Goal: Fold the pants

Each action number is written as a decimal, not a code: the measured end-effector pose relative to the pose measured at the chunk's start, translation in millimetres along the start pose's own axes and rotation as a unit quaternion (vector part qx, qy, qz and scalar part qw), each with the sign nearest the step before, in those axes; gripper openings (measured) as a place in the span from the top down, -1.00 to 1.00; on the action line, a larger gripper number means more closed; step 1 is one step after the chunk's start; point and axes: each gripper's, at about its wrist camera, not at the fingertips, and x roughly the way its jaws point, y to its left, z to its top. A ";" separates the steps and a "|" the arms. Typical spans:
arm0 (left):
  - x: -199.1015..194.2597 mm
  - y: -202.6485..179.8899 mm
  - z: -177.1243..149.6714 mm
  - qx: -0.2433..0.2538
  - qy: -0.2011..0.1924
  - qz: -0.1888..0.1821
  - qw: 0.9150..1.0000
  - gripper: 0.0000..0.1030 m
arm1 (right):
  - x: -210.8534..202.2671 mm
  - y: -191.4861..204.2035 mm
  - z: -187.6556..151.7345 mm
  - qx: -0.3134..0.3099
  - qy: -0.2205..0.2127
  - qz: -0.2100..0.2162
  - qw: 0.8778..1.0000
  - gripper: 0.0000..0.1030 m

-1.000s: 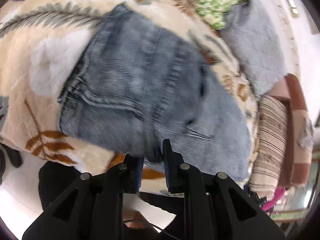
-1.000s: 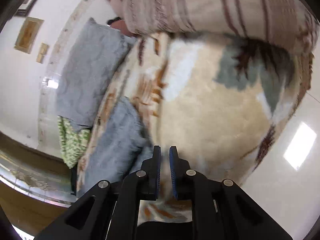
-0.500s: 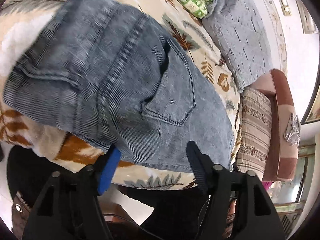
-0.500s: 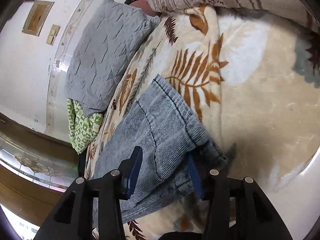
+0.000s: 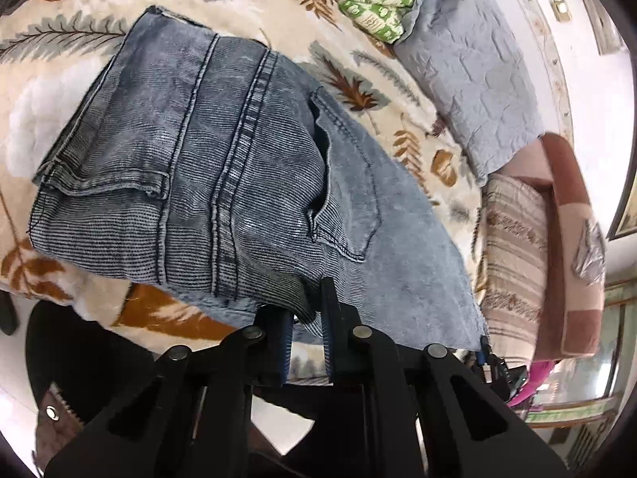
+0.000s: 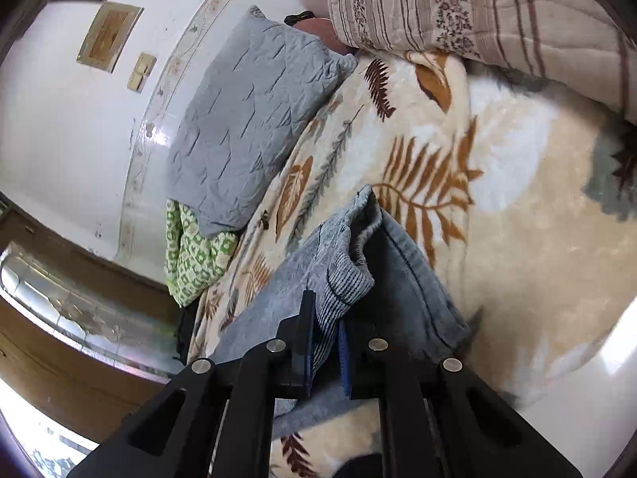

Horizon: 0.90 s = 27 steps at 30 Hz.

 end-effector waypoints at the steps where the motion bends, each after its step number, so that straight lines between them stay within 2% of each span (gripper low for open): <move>1: 5.3 4.7 0.3 -0.006 0.006 0.006 1.000 0.80 | 0.9 -7.9 -4.2 0.009 0.007 -0.009 1.000 0.82; 4: 25.9 26.4 0.5 -0.037 0.038 0.027 0.998 0.80 | 12.3 -41.6 -16.6 0.050 0.031 -0.045 0.997 0.82; 6: 27.1 32.5 0.7 -0.042 0.046 0.016 0.998 0.80 | 14.3 -52.2 -21.3 0.065 0.033 -0.043 0.996 0.88; 9: 11.0 30.5 1.0 -0.012 0.048 0.011 0.999 0.80 | 0.1 -39.1 -16.7 0.048 0.015 -0.068 0.996 0.69; 11: -6.7 29.5 -0.7 0.019 0.041 -0.004 0.999 0.78 | -18.2 -24.0 -9.2 0.026 -0.016 -0.097 0.995 0.57; 13: -27.7 30.3 -1.4 0.050 0.030 -0.022 0.998 0.69 | -32.2 -5.7 -3.3 -0.005 -0.044 -0.108 0.993 0.54; 14: -38.2 31.5 0.7 0.059 0.017 -0.022 0.998 0.66 | -35.1 7.7 0.5 -0.025 -0.048 -0.105 0.993 0.43; 15: -50.5 33.4 5.5 0.068 -0.007 -0.013 0.998 0.51 | -34.9 13.6 3.1 -0.034 -0.045 -0.101 0.993 0.35; 16: -58.9 35.7 10.7 0.070 -0.030 -0.001 0.997 0.22 | -29.8 24.5 4.9 -0.048 -0.035 -0.096 0.994 0.17; 18: -74.4 47.5 25.3 0.049 -0.078 0.018 0.996 -0.18 | -5.4 53.9 2.2 -0.083 -0.003 -0.080 0.993 0.09; 19: -79.6 56.6 36.1 0.033 -0.093 0.019 0.995 -0.24 | 11.1 68.1 -0.9 -0.096 0.017 -0.068 0.993 0.09; 21: -78.3 68.2 56.0 0.014 -0.093 0.024 0.995 -0.24 | 42.5 90.0 -8.3 -0.116 0.054 -0.052 0.990 0.07; 23: -69.0 78.2 77.4 0.004 -0.083 0.036 0.996 -0.24 | 89.6 122.1 -16.9 -0.148 0.101 -0.036 0.983 -0.06; 27: -49.7 93.2 110.5 0.003 -0.058 0.049 0.997 -0.24 | 181.9 183.3 -42.7 -0.220 0.171 -0.020 0.960 -0.15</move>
